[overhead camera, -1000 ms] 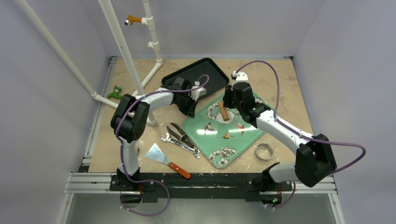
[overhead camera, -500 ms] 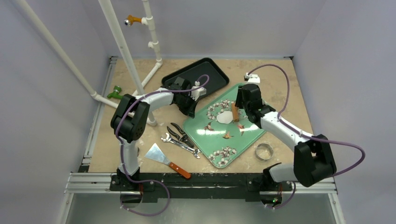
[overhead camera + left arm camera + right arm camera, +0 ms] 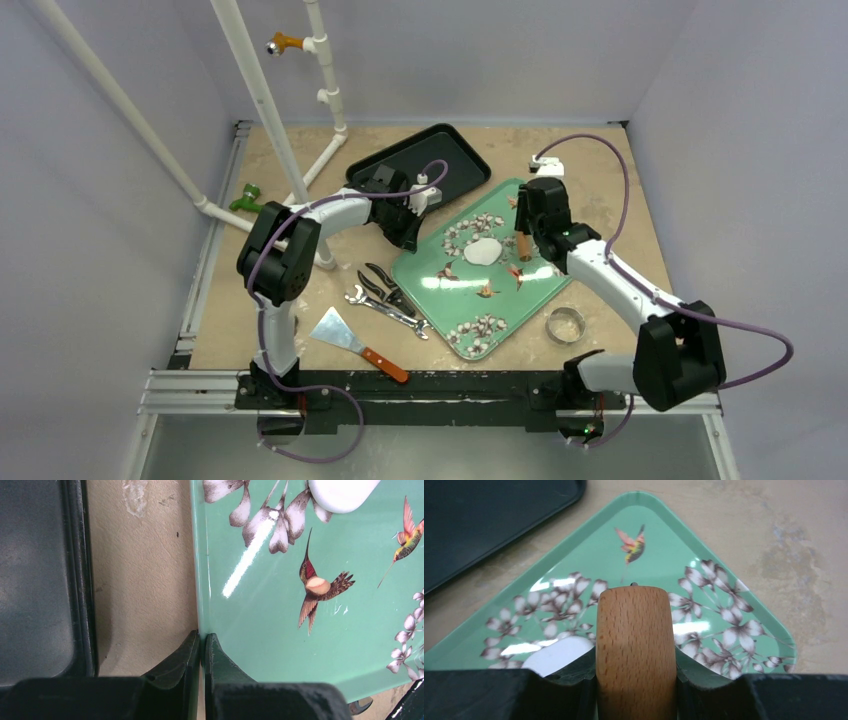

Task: Roll out the dumpling wrappers from the dough

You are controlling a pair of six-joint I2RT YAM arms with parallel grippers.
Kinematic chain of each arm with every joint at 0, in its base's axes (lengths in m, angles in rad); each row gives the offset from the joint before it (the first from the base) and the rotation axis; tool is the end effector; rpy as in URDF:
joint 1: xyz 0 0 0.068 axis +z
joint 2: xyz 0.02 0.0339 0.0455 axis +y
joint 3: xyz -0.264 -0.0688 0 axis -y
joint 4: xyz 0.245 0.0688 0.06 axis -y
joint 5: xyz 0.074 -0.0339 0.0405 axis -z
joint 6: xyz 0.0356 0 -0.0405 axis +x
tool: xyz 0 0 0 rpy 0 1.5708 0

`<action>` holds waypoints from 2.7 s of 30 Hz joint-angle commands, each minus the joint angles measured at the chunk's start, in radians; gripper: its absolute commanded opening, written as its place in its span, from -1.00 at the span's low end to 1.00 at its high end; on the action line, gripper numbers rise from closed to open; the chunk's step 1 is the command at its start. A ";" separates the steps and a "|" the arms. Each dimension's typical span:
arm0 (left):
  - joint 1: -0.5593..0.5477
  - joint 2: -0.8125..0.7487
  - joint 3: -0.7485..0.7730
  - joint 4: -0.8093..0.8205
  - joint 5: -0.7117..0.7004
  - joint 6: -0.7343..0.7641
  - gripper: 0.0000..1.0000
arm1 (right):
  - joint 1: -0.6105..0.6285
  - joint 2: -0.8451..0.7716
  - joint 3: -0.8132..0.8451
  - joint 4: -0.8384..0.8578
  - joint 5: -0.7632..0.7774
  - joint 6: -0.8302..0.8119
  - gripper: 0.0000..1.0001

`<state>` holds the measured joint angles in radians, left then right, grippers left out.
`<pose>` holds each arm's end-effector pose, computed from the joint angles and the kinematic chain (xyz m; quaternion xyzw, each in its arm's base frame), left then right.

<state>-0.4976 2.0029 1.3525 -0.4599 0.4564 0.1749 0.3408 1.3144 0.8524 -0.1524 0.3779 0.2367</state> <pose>0.3519 -0.2090 0.1577 0.3617 0.8782 -0.2531 0.1840 0.2745 0.0834 0.2516 0.0409 0.8753 -0.0311 0.4808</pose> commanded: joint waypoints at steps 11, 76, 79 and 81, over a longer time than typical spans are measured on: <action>0.003 -0.006 -0.014 0.000 0.004 0.019 -1.00 | 0.145 0.014 0.008 0.188 -0.163 0.021 -1.00; 0.010 -0.005 -0.013 0.002 0.015 0.018 -1.00 | 0.516 0.183 -0.007 0.205 -0.023 0.128 -1.00; 0.010 -0.004 -0.013 0.002 0.016 0.019 -1.00 | 0.517 0.146 0.033 0.168 -0.023 0.123 -1.00; 0.009 -0.005 -0.013 0.002 0.016 0.018 -1.00 | 0.515 0.101 0.055 0.159 0.008 0.090 -1.00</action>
<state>-0.4931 2.0029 1.3499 -0.4534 0.4656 0.1745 0.8539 1.4731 0.8516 0.0998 0.3634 0.3439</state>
